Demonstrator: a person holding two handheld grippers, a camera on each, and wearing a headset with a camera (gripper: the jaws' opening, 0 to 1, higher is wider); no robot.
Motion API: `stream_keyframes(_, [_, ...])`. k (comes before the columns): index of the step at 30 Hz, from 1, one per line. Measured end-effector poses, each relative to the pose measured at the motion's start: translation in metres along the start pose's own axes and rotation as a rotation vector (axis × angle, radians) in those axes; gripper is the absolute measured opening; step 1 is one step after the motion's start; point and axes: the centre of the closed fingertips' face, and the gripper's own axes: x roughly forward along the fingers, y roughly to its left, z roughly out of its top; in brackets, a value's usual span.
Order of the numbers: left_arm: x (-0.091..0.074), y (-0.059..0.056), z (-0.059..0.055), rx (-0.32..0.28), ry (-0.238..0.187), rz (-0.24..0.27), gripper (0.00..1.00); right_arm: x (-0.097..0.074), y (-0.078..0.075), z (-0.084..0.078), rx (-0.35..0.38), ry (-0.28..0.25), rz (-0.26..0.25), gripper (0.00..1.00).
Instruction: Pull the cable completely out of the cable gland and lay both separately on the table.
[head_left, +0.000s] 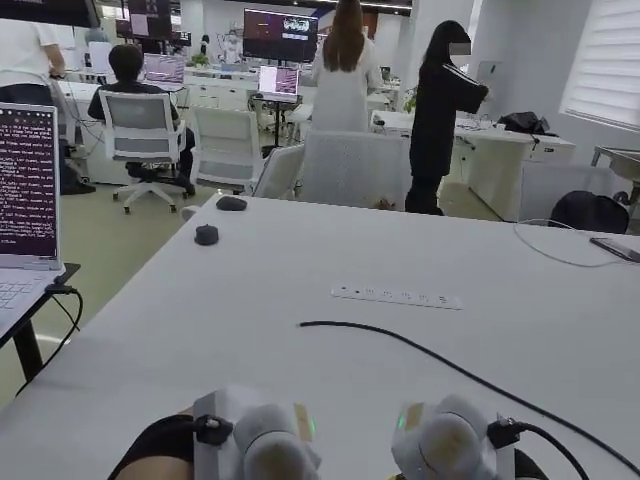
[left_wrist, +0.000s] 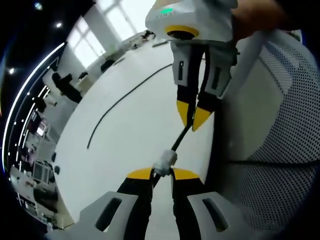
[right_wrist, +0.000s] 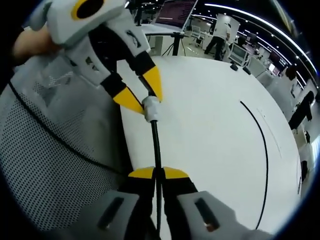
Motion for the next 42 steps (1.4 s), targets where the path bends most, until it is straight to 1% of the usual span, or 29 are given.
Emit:
stream_keyframes(1, [0.000, 0.001, 0.001, -0.007, -0.005, 0.001, 0.14, 0.000, 0.000, 0.000, 0.020, 0.000, -0.001, 0.03])
stream_keyframes(7, [0.001, 0.000, 0.001, -0.011, -0.006, -0.002, 0.14, 0.002, 0.000, -0.001, 0.009, 0.008, -0.006, 0.03])
stream_keyframes(8, [0.001, 0.001, 0.000, -0.008, -0.001, 0.001, 0.14, 0.002, -0.001, -0.004, 0.005, 0.020, -0.010, 0.03])
stream_keyframes(9, [0.001, 0.001, -0.001, -0.008, 0.000, 0.004, 0.14, 0.002, -0.003, -0.011, -0.010, 0.059, -0.023, 0.03])
stream_keyframes(10, [0.000, 0.001, 0.000, -0.016, -0.002, 0.000, 0.14, 0.003, -0.004, -0.013, -0.016, 0.069, -0.026, 0.03])
stream_keyframes(11, [0.001, 0.000, 0.000, -0.026, -0.002, -0.008, 0.14, 0.003, -0.004, -0.014, -0.008, 0.068, -0.026, 0.03])
stream_keyframes(13, [0.002, 0.000, -0.002, -0.010, 0.008, -0.005, 0.14, 0.003, -0.005, -0.017, 0.012, 0.079, -0.029, 0.03])
stream_keyframes(15, [0.002, 0.000, -0.003, -0.013, 0.010, -0.006, 0.14, 0.003, -0.008, -0.023, 0.010, 0.109, -0.042, 0.03])
stream_keyframes(17, [0.001, 0.002, -0.003, -0.017, 0.007, 0.000, 0.14, 0.004, -0.009, -0.027, 0.008, 0.127, -0.049, 0.03])
stream_keyframes(19, [0.001, 0.002, -0.002, -0.021, 0.002, -0.001, 0.14, 0.004, -0.010, -0.028, 0.016, 0.133, -0.050, 0.03])
stream_keyframes(21, [0.001, 0.000, -0.002, -0.006, 0.005, -0.006, 0.14, 0.004, -0.009, -0.028, 0.021, 0.135, -0.050, 0.03])
stream_keyframes(23, [0.001, 0.000, -0.003, -0.003, 0.010, -0.006, 0.14, 0.005, -0.007, -0.034, 0.006, 0.171, -0.043, 0.09])
stream_keyframes(24, [0.001, 0.001, -0.003, -0.006, 0.009, -0.005, 0.14, 0.006, -0.008, -0.033, -0.025, 0.171, -0.053, 0.14])
stream_keyframes(25, [0.001, 0.001, -0.002, -0.009, 0.006, -0.004, 0.14, 0.006, -0.008, -0.031, -0.029, 0.163, -0.056, 0.20])
stream_keyframes(27, [0.001, 0.001, -0.002, -0.006, 0.004, -0.001, 0.14, 0.006, -0.006, -0.018, -0.034, 0.109, -0.051, 0.26])
stream_keyframes(29, [0.001, 0.001, -0.002, -0.004, 0.005, -0.001, 0.14, 0.006, -0.003, -0.008, -0.048, 0.069, -0.036, 0.25])
stream_keyframes(31, [0.000, 0.001, -0.002, -0.001, 0.003, 0.001, 0.14, 0.005, -0.001, -0.001, -0.050, 0.037, -0.031, 0.25])
stream_keyframes(32, [0.000, 0.001, -0.001, 0.001, 0.000, 0.003, 0.14, 0.005, 0.000, 0.000, -0.048, 0.028, -0.025, 0.25])
stream_keyframes(33, [-0.001, 0.002, 0.002, 0.001, -0.013, 0.003, 0.15, 0.005, 0.001, 0.002, -0.044, 0.015, -0.016, 0.25])
stream_keyframes(34, [-0.001, 0.001, 0.006, -0.007, -0.039, -0.003, 0.15, 0.005, 0.002, 0.003, -0.041, 0.011, -0.013, 0.24])
stream_keyframes(35, [-0.002, 0.001, 0.009, -0.021, -0.051, -0.004, 0.15, 0.005, 0.002, 0.004, -0.040, 0.008, -0.011, 0.23])
stream_keyframes(38, [-0.002, 0.001, 0.009, 0.002, -0.043, 0.002, 0.15, 0.005, -0.001, 0.001, -0.034, 0.015, -0.021, 0.19])
stream_keyframes(40, [-0.001, 0.000, 0.007, 0.000, -0.040, 0.000, 0.15, 0.004, -0.002, -0.002, -0.027, 0.023, -0.020, 0.06])
stream_keyframes(41, [-0.002, 0.001, 0.007, 0.002, -0.039, 0.000, 0.15, 0.003, -0.003, -0.002, -0.027, 0.022, -0.024, 0.03])
stream_keyframes(42, [-0.002, 0.001, 0.006, 0.000, -0.037, 0.001, 0.15, 0.003, -0.003, -0.002, -0.019, 0.019, -0.030, 0.03])
